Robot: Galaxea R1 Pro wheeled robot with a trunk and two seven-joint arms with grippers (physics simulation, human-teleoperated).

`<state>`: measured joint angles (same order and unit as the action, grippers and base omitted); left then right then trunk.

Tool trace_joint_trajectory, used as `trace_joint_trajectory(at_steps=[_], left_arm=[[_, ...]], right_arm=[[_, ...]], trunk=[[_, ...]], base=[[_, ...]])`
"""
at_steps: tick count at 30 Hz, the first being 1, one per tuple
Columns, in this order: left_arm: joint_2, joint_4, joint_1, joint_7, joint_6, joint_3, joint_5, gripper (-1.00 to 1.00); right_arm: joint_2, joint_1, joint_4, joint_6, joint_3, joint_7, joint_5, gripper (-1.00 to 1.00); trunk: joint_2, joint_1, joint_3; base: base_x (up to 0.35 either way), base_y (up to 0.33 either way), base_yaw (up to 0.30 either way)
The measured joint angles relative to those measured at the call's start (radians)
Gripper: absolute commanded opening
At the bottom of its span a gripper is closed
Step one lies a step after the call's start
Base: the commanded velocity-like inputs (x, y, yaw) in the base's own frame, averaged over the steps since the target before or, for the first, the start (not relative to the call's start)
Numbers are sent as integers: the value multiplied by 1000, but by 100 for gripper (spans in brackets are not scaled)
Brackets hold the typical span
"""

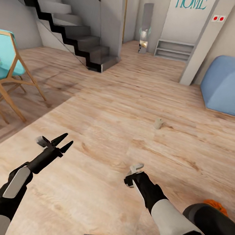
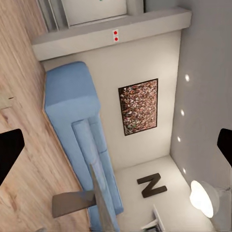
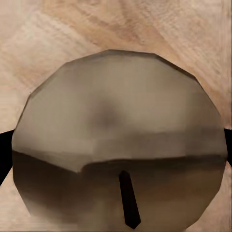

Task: Place each of the two pumpkins and all three candles from the living room inside a cabinet in the living room (use any cabinet), then make sure every cabinet is closed, and position the cauldron so it is next to a table in the living room.

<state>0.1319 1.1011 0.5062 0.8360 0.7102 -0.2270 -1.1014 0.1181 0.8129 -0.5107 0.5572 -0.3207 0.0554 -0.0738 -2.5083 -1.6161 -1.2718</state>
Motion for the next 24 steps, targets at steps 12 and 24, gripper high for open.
trace_joint_trajectory(at_steps=[12, 24], left_arm=[[0, 0, 0, 0, 0, 0, 4, 100], [-1, 0, 0, 0, 0, 2, 7, 100]], right_arm=[[0, 0, 1, 0, 0, 0, 0, -100], [0, -3, 0, -6, -1, 2, -2, -100]], trunk=[[0, 0, 0], [0, 0, 0]], base=[[333, 0, -221], [333, 0, -5]])
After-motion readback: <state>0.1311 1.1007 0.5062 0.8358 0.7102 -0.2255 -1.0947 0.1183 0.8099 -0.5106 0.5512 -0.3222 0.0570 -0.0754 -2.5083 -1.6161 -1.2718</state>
